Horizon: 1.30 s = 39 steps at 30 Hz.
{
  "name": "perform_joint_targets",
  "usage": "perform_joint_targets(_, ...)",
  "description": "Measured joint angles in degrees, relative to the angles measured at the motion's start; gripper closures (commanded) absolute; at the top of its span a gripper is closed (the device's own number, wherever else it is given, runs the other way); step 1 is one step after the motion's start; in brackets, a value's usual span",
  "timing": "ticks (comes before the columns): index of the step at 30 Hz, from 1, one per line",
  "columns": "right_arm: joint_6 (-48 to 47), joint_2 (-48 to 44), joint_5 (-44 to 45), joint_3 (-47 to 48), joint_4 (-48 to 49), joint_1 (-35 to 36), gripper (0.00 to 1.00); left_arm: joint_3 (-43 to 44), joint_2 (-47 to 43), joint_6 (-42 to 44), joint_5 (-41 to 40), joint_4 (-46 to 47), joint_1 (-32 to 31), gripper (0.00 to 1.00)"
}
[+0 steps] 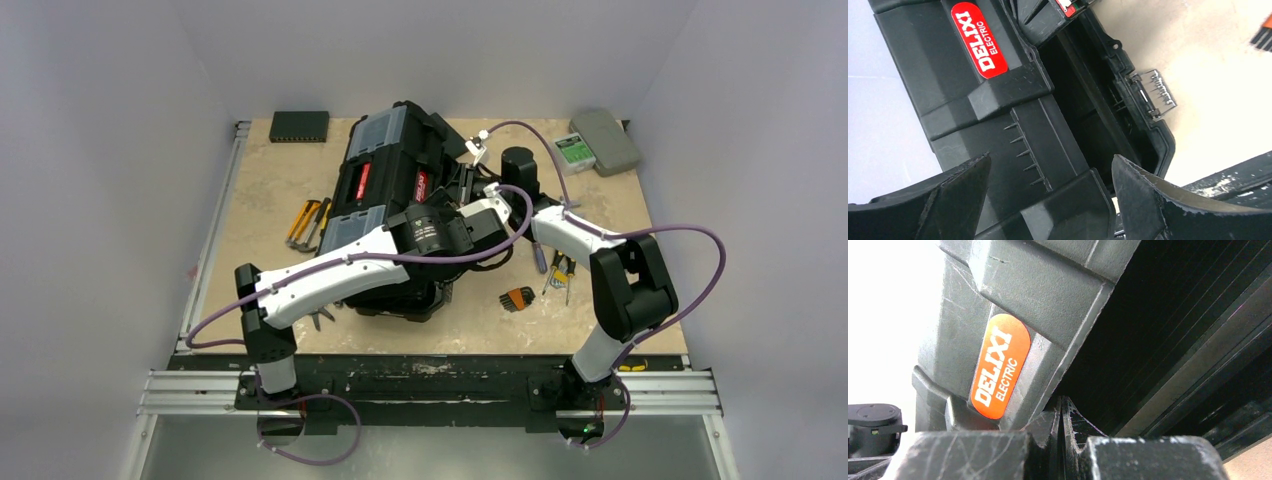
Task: Pack the tool kit
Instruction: Open the toolbox at the center of the board.
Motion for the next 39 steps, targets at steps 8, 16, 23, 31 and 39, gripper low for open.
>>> perform_joint_targets(8,0.7,0.0,0.0,0.0,0.3,0.0,1.0,0.7,5.0,-2.7,-8.5,-5.0,-1.2,0.11)
perform_joint_targets(16,1.2,0.0,-0.1,0.0,0.6,0.0,1.0,-1.4,6.2,-7.9,-14.2,-7.9,-1.6,0.12)
perform_joint_targets(23,1.3,0.0,-0.1,0.0,1.1,0.3,1.0,-2.3,6.4,-18.3,-22.4,-10.0,-2.1,0.15)
perform_joint_targets(31,-0.3,-1.5,0.4,0.0,-1.4,0.4,0.95,-4.4,6.1,-24.7,-26.5,-10.2,-2.3,0.22)
perform_joint_targets(39,-4.5,-5.0,3.5,0.1,-8.3,-0.3,0.71,-7.2,3.2,-24.9,-26.2,-10.1,-1.7,0.23)
